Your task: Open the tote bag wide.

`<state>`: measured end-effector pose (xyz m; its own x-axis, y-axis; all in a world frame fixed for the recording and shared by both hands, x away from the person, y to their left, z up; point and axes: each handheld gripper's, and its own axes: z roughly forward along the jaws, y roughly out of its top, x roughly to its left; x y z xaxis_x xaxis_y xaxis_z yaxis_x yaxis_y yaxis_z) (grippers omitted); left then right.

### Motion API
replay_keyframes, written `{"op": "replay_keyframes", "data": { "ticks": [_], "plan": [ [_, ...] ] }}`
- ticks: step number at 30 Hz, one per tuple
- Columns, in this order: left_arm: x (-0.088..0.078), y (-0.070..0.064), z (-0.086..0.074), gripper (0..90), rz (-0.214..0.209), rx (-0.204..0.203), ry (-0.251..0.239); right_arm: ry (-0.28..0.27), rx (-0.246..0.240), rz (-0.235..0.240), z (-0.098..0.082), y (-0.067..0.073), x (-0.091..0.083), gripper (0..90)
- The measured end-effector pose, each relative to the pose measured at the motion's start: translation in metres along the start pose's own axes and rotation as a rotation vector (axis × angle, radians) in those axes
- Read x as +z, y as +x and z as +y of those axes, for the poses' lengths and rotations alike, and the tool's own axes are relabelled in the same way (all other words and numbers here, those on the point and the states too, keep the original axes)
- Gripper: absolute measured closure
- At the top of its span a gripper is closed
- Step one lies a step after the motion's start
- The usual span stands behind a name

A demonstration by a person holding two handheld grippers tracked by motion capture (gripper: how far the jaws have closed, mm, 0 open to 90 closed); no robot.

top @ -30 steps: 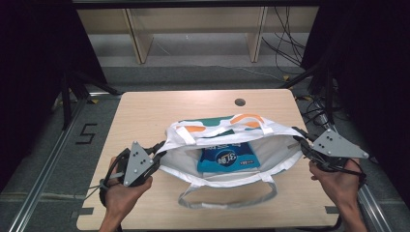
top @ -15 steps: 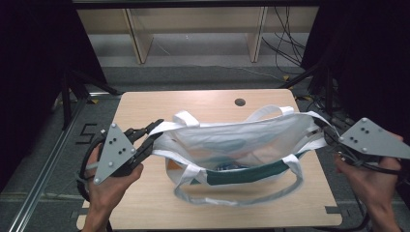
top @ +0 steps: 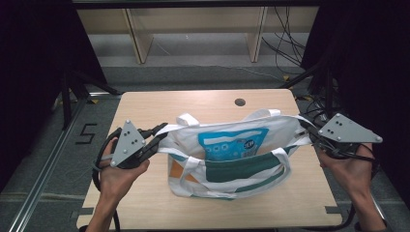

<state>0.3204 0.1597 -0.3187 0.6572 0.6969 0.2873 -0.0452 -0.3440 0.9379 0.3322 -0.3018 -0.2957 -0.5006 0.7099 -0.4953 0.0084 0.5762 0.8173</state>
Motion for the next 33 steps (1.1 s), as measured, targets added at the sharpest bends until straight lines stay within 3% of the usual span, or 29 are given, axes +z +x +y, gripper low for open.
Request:
{"op": "replay_keyframes", "data": {
  "ticks": [3,4,7,9,10,12,15,16,19,20,21,23,27,28,31,33],
  "plan": [
    [0.003,-0.001,-0.008,83.3,-0.008,-0.018,0.02,0.002,0.011,0.006,-0.005,0.002,0.003,88.4],
    [0.007,-0.003,-0.016,83.1,-0.012,-0.024,0.053,0.021,0.006,0.008,-0.01,0.005,0.006,88.4],
    [0.013,-0.005,-0.026,82.7,-0.022,-0.018,0.086,0.04,0.002,0.017,-0.016,0.009,0.01,88.3],
    [0.019,-0.002,-0.032,82.0,-0.032,-0.059,0.09,0.032,0.007,0.015,-0.025,0.011,0.014,88.1],
    [0.025,0.001,-0.035,81.7,-0.029,-0.094,0.098,0.023,0.064,0.002,-0.032,0.013,0.018,88.1],
    [0.033,0.002,-0.037,81.8,-0.024,-0.088,0.11,0.014,0.103,-0.012,-0.04,0.015,0.024,88.1],
    [0.038,0.002,-0.041,81.8,-0.024,-0.075,0.128,0.036,0.086,-0.015,-0.046,0.015,0.032,88.1],
    [0.042,0.001,-0.047,81.8,-0.027,-0.088,0.142,0.027,0.124,-0.005,-0.052,0.014,0.035,88.0],
    [0.044,0.0,-0.056,82.3,-0.029,-0.086,0.167,0.048,0.124,0.012,-0.056,0.018,0.037,87.9],
    [0.046,-0.003,-0.065,82.5,-0.036,-0.084,0.197,0.055,0.118,0.016,-0.057,0.018,0.037,87.9],
    [0.046,-0.003,-0.065,82.5,-0.036,-0.084,0.197,0.063,0.123,0.022,-0.058,0.02,0.037,87.8],
    [0.049,-0.009,-0.083,82.3,-0.059,-0.098,0.248,0.071,0.12,0.035,-0.06,0.023,0.039,87.6],
    [0.055,-0.016,-0.108,82.7,-0.093,-0.076,0.32,0.106,0.096,0.062,-0.065,0.029,0.046,87.6],
    [0.055,-0.016,-0.108,83.0,-0.093,-0.076,0.32,0.106,0.096,0.062,-0.065,0.029,0.046,87.6],
    [0.067,-0.023,-0.128,83.5,-0.116,-0.101,0.371,0.151,0.097,0.098,-0.078,0.035,0.056,87.7],
    [0.069,-0.024,-0.131,83.6,-0.128,-0.091,0.381,0.176,0.107,0.118,-0.086,0.038,0.061,87.7]
  ]
}}
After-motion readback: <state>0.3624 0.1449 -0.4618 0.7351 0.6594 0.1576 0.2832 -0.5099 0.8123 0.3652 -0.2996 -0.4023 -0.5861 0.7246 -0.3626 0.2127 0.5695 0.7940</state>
